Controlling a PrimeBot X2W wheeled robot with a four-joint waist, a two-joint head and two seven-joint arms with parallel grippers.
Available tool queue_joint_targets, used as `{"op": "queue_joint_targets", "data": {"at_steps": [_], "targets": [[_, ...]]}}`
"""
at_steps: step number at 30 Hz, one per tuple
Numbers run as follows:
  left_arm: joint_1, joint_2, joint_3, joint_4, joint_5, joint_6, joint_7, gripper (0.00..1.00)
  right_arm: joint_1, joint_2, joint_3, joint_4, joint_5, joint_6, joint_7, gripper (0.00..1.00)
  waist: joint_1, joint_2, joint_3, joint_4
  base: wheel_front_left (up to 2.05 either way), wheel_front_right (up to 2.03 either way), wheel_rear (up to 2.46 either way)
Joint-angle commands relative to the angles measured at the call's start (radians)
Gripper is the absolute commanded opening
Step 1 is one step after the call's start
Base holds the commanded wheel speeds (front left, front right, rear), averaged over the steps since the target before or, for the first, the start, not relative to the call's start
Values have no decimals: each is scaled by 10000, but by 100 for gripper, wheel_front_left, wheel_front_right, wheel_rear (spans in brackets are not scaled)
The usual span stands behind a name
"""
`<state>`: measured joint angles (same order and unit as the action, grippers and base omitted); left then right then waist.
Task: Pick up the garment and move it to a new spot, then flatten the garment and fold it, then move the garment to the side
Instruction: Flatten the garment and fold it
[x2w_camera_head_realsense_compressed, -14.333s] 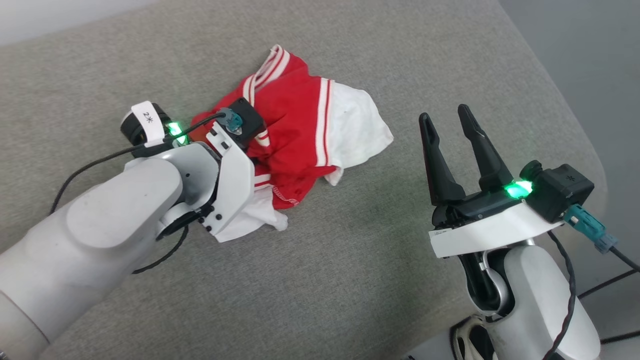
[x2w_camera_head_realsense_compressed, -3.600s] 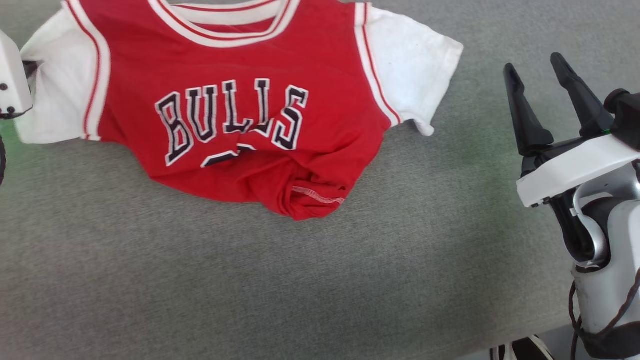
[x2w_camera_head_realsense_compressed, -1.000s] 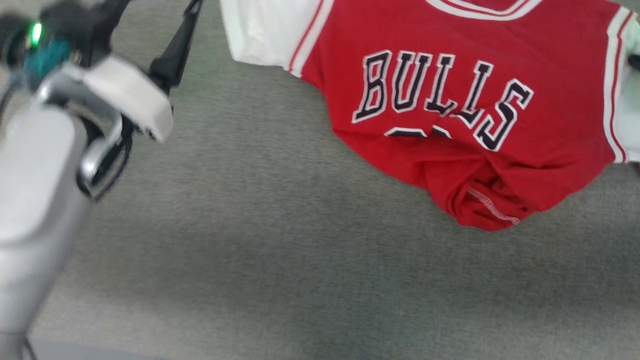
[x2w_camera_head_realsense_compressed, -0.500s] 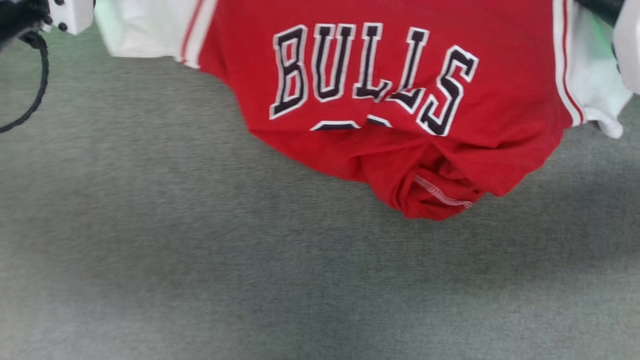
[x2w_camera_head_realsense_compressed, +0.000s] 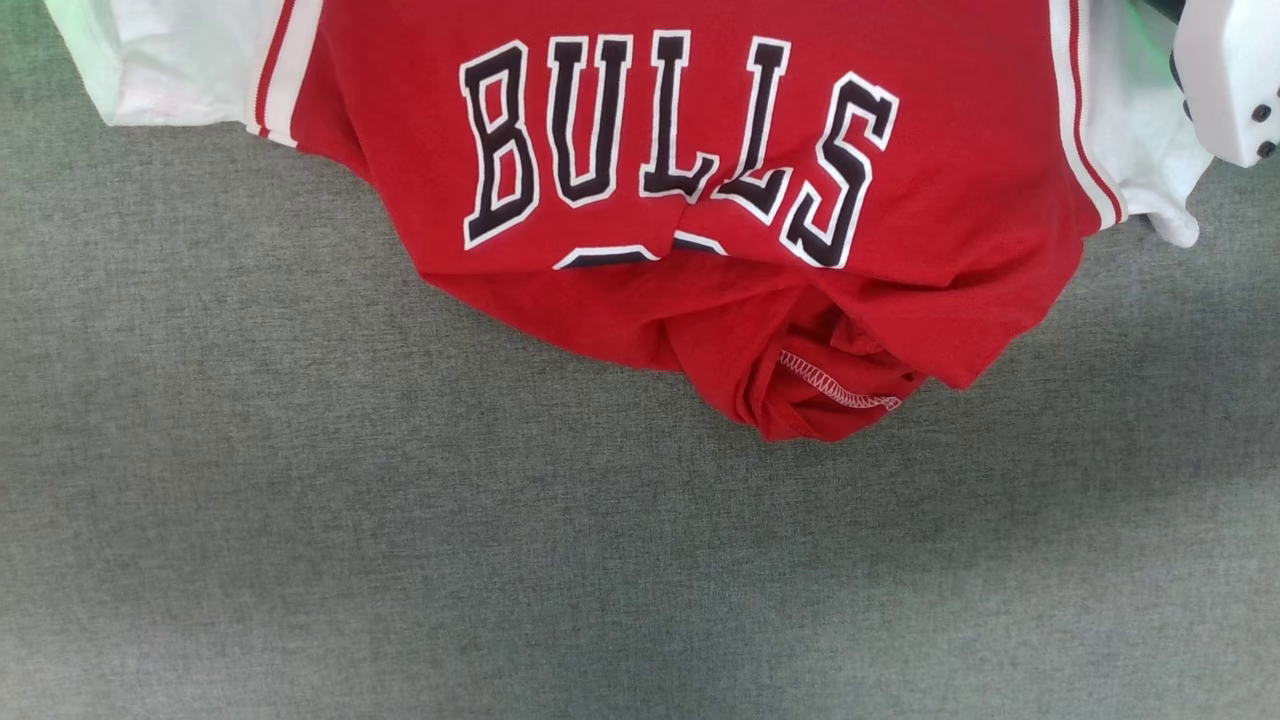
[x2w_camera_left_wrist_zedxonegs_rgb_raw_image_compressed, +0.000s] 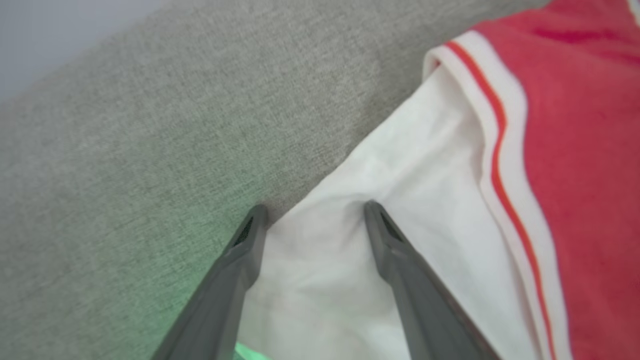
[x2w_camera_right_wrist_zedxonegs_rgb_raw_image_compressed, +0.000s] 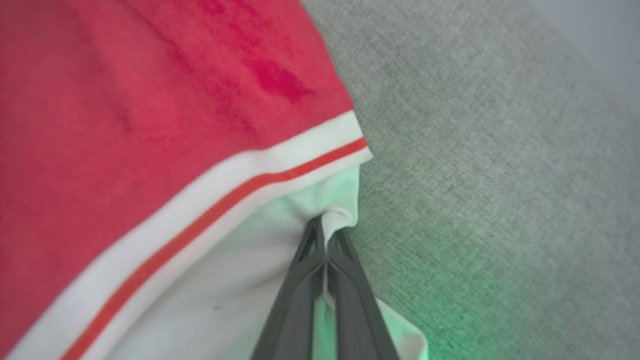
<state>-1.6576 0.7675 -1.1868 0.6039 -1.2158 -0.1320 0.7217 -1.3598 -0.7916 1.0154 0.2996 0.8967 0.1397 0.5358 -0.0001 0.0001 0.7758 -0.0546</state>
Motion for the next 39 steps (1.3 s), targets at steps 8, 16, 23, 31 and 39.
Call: {"op": "queue_joint_targets", "data": {"at_steps": [8, 16, 23, 31, 39], "targets": [[806, 90, -873, -276, -701, 10, 125, 0, 546, 458, 1465, 718, 193, -146, -137, 0, 1, -1, -35, -82, 0, 0, 0], [792, -83, -628, -25, -1239, 10, -1948, 0, 89, 231, 1124, 564, 730, -94, -1293, 0, 1, -1, -914, 35, 0, 0, 0], [876, -200, -98, 294, -1724, 24, -4535, 0, -502, -65, -151, 1402, 1068, -91, -2412, 0, 1, -1, -1975, 269, 0, 0, 0], [-21, -991, 1432, 1099, -2755, 22, -7156, 0, -2256, 1751, -3110, 4814, 1073, -91, -4137, 0, 1, -1, -2109, 359, 0, 0, 0], [-1946, -1725, 2712, 2034, -3047, 22, -8851, 0, -5028, 3524, -4790, 7520, 295, -91, -6361, 0, 1, -1, -1609, 189, 0, 0, 0]]}}
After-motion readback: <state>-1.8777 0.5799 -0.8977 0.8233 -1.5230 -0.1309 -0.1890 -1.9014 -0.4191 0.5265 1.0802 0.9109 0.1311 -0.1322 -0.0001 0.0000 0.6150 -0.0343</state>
